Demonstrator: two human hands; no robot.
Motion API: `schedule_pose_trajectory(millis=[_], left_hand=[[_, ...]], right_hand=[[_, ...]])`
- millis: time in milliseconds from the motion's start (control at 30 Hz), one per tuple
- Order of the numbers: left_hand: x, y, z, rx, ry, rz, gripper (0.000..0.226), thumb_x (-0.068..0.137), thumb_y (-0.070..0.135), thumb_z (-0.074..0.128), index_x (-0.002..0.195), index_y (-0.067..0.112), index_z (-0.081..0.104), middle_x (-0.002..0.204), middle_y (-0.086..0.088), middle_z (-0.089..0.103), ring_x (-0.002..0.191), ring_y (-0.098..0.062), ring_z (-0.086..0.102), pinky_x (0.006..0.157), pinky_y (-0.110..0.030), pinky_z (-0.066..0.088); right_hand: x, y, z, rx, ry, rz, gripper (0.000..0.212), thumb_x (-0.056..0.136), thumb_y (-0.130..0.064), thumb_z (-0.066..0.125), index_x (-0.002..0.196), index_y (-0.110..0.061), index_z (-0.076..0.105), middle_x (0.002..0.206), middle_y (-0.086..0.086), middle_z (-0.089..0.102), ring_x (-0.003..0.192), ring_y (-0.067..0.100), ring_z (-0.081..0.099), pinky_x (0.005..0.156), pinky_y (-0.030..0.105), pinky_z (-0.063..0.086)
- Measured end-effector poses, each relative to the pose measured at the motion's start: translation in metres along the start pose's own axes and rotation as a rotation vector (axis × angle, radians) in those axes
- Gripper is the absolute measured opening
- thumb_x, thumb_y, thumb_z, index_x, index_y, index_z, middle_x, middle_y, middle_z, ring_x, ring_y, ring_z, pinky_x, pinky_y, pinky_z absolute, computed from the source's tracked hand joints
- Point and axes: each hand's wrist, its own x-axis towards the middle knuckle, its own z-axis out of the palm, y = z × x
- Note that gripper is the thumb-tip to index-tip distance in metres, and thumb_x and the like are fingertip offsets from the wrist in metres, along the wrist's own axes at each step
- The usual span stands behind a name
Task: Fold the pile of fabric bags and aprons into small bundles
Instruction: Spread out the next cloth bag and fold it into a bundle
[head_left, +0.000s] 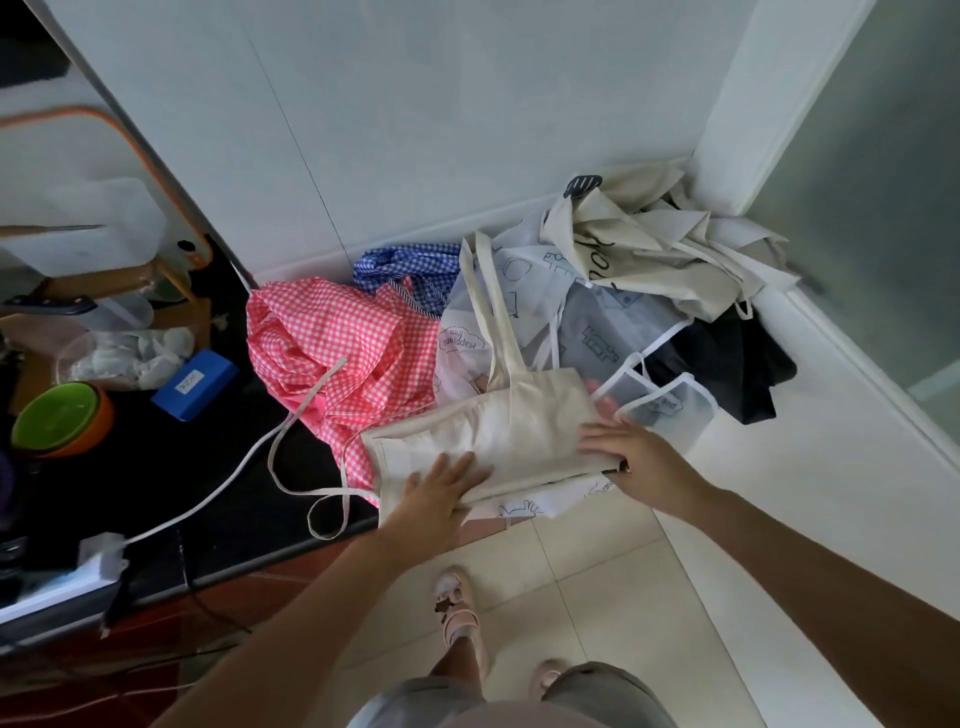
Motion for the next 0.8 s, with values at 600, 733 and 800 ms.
schedule_pose_trajectory(millis=[600,733,800], left_hand=[[0.047,-0.060,-0.085,-0.013,0.019,-0.343,0.040,0.091,0.040,0.060,0.111,0.006,0.062,0.107,-0.008,0.064,0.090,-0.022,0.059,0.075,-0.026,0.047],[0.053,-0.058,-0.083,-0.077,0.210,-0.319,0.046,0.078,0.027,0.076,0.118,0.012,0.058,0.116,-0.004,0.062,0.107,-0.022,0.058,0.090,-0.032,0.049],[0.056,-0.059,-0.083,-0.131,0.138,-0.232,0.050,0.077,0.018,0.077,0.123,0.010,0.057,0.120,-0.006,0.061,0.111,-0.023,0.057,0.095,-0.031,0.046]], right_hand=[[0.075,-0.005,0.003,0.144,0.181,0.526,0.034,0.099,-0.026,0.048,0.067,-0.017,0.037,0.063,0.000,0.043,0.067,0.022,0.045,0.050,0.028,0.026],[0.091,0.000,0.007,0.171,0.152,0.712,0.032,0.096,-0.038,0.050,0.085,-0.008,0.048,0.087,0.015,0.054,0.082,0.028,0.056,0.064,0.030,0.034],[0.099,0.000,0.001,0.250,0.075,0.793,0.036,0.095,-0.039,0.053,0.097,-0.004,0.057,0.096,0.020,0.059,0.092,0.032,0.060,0.064,0.031,0.044]])
